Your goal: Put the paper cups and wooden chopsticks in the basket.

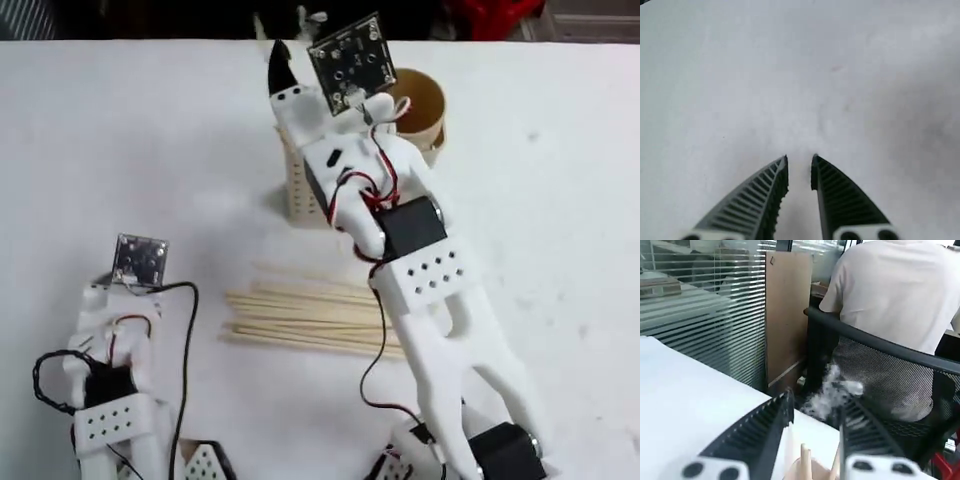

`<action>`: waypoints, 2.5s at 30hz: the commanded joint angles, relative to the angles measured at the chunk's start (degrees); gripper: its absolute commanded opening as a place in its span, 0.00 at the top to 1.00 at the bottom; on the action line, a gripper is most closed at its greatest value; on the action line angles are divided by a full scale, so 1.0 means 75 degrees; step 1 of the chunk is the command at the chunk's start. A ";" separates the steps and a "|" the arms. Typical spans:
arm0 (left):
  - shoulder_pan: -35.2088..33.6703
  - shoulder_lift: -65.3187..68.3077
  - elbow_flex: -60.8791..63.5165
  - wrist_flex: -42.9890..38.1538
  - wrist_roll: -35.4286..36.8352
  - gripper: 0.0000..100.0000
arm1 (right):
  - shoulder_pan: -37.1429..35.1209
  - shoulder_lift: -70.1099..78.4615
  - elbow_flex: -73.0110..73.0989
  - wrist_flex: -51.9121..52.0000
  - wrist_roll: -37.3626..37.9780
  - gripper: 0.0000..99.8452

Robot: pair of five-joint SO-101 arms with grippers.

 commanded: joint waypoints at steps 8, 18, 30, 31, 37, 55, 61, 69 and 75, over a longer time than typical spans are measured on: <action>0.0111 -0.0100 -0.0188 -0.0094 0.0047 0.91 | 0.0053 -0.0393 0.0094 0.1471 -0.0023 0.98; 0.0299 -0.0100 -0.0176 -0.0094 0.0047 0.91 | -0.0158 -0.1823 0.0387 0.7590 0.2086 0.97; 0.0299 -0.0100 -0.0176 -0.0070 0.0047 0.91 | 0.0568 -0.1823 0.5204 0.4788 0.1184 0.97; 0.0299 -0.0100 -0.0129 -0.0082 0.0047 0.91 | 0.0568 -0.1823 0.5380 0.4601 0.1090 0.97; 0.0299 -0.0100 -0.0105 -0.0094 0.0047 0.91 | 0.0908 -0.1811 0.5720 0.3933 0.0281 0.87; 0.0299 -0.0100 -0.0094 -0.0094 0.0047 0.91 | 0.1999 0.1553 0.4032 0.2714 -0.0105 0.83; 0.0299 -0.0100 -0.0094 -0.0094 0.0047 0.91 | 0.2139 0.2714 0.3552 0.2514 -0.0070 0.84; 0.0299 -0.0100 -0.0094 -0.0094 0.0047 0.91 | 0.2139 0.2760 0.3552 0.2796 -0.0094 0.84; 0.0299 -0.0100 -0.0094 -0.0094 0.0047 0.91 | 0.2081 0.2632 0.3739 0.2796 -0.0082 0.84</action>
